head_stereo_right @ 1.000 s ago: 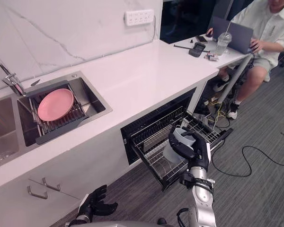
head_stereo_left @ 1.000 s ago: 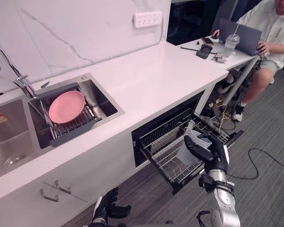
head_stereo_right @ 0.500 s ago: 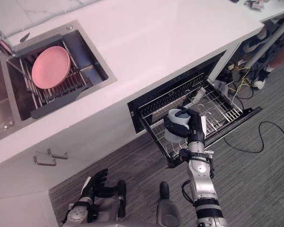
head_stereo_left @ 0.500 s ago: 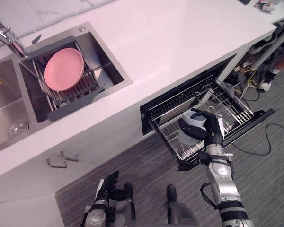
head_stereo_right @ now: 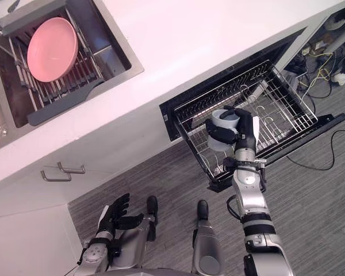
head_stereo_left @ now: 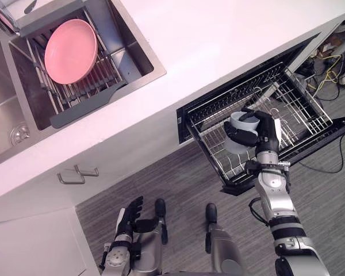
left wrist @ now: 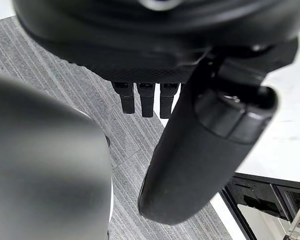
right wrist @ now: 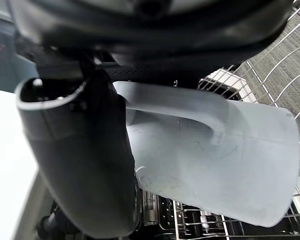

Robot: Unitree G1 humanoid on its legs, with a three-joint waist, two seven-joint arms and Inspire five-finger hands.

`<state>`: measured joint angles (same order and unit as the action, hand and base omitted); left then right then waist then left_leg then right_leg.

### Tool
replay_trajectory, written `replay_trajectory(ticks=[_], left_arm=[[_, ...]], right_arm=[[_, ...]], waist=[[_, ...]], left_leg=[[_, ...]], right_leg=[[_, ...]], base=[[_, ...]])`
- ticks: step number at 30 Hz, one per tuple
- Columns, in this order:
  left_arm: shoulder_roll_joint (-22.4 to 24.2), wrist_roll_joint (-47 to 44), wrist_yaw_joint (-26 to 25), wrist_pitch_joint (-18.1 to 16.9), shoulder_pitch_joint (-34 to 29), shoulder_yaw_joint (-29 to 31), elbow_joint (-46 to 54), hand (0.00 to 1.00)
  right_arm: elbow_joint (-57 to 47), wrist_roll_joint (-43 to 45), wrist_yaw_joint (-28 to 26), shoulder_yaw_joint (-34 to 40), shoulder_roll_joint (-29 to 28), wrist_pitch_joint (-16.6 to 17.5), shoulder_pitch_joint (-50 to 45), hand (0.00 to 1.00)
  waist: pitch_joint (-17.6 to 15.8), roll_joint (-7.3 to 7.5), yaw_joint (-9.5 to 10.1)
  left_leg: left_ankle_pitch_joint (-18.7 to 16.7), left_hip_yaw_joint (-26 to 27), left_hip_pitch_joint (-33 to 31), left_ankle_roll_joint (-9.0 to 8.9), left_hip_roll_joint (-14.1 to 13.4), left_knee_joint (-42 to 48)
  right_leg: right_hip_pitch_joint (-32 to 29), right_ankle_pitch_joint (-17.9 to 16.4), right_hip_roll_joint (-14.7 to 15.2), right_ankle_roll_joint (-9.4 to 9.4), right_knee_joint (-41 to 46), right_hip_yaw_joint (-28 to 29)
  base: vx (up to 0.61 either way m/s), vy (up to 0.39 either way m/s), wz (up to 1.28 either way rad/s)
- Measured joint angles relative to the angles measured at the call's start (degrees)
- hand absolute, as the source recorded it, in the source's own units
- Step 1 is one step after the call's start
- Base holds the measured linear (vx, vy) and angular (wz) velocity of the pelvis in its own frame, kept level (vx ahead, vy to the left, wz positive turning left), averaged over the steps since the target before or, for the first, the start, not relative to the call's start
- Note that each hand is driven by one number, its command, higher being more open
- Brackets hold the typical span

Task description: Walk over to the sink, pick up the cup, carry it to the dishwasher, place the cup inside the dishwasher, then close the dishwasher door

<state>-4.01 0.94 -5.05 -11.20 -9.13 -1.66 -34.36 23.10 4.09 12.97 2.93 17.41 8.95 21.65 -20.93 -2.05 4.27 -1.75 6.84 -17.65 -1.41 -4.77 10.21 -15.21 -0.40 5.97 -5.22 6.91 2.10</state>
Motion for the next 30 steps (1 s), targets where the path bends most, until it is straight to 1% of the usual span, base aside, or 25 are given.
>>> replay_trajectory(ticks=[3, 7, 9, 13, 14, 17, 28, 30], left_arm=[[0.1, -1.0, -0.1, -0.3, 0.6, -0.1, 0.3, 0.90], [0.1, -1.1, -1.2, -0.4, 1.4, -1.0, 0.3, 0.90], [0.2, -1.1, -1.2, -0.4, 1.6, -1.0, 0.3, 0.90], [0.2, -2.2, -1.4, -0.5, 1.6, -1.0, 0.4, 0.90], [0.2, -2.2, -1.5, -0.5, 1.7, -1.1, 0.4, 0.90], [0.2, -2.2, -1.8, -0.5, 1.8, -1.1, 0.4, 0.90], [0.5, -2.2, -2.2, -0.5, 2.0, -1.2, 0.5, 0.90], [0.5, -2.2, -2.2, -0.5, 2.0, -1.2, 0.5, 0.90]], right_arm=[[2.7, -0.4, 0.0, -0.4, 1.0, -0.3, 2.0, 0.30], [5.8, -2.2, -0.1, -2.8, 1.5, -1.3, 5.2, 0.30], [6.9, -3.9, -0.1, -4.1, 1.4, -2.0, 6.1, 0.30], [7.9, -6.4, -0.1, -5.7, 1.4, -2.1, 7.1, 0.30], [7.9, -6.9, 0.0, -5.8, 1.4, -2.1, 7.1, 0.90], [8.2, -8.2, 0.1, -5.7, 1.4, -2.1, 7.1, 0.90], [9.9, -8.3, 0.9, -5.4, 1.2, -3.3, 7.2, 0.90], [9.7, -8.3, 0.9, -4.2, 0.6, -3.3, 7.2, 0.90]], waist=[[-0.8, -0.13, 0.86], [-1.0, -0.19, 1.05], [-1.1, -0.21, 1.29], [-1.1, -0.20, 1.38], [-1.2, -0.17, 1.47], [-1.2, -0.15, 1.68], [-1.2, -0.14, 1.75], [-1.2, -0.14, 1.77]], left_leg=[[0.4, -0.4, -0.5, -0.03, 0.1, -0.3], [1.9, -1.1, -1.5, -0.06, 0.4, -2.1], [2.1, -1.3, -1.5, -0.11, 0.4, -2.4], [2.5, -1.4, -1.5, -0.06, 0.6, -3.1], [2.7, -1.4, -1.5, -0.03, 0.6, -3.3], [2.9, -1.4, -1.7, -0.04, 0.7, -3.7], [3.2, -1.4, -1.5, -0.15, 0.6, -4.0], [3.3, -1.3, -1.4, -0.15, 0.6, -4.2]], right_leg=[[-0.4, 0.0, 0.0, 0.00, 0.0, -0.4], [-1.9, 0.1, 0.1, 0.09, 0.3, -1.0], [-1.9, 0.1, 0.1, 0.10, 0.3, -1.2], [-2.2, 0.1, 0.1, 0.11, 0.3, -1.4], [-2.3, 0.1, 0.1, 0.11, 0.3, -1.4], [-2.6, 0.1, 0.1, 0.14, 0.3, -1.4], [-2.7, 0.1, 0.0, 0.15, 0.4, -1.3], [-2.7, 0.1, 0.0, 0.15, 0.5, -1.3]], base=[[-0.01, -0.007, 0.07], [-0.01, -0.016, 0.10], [0.00, -0.016, 0.06], [0.00, 0.000, 0.00], [0.00, 0.000, 0.00], [0.00, 0.000, 0.00], [0.00, 0.000, 0.00], [0.00, 0.000, 0.00]])
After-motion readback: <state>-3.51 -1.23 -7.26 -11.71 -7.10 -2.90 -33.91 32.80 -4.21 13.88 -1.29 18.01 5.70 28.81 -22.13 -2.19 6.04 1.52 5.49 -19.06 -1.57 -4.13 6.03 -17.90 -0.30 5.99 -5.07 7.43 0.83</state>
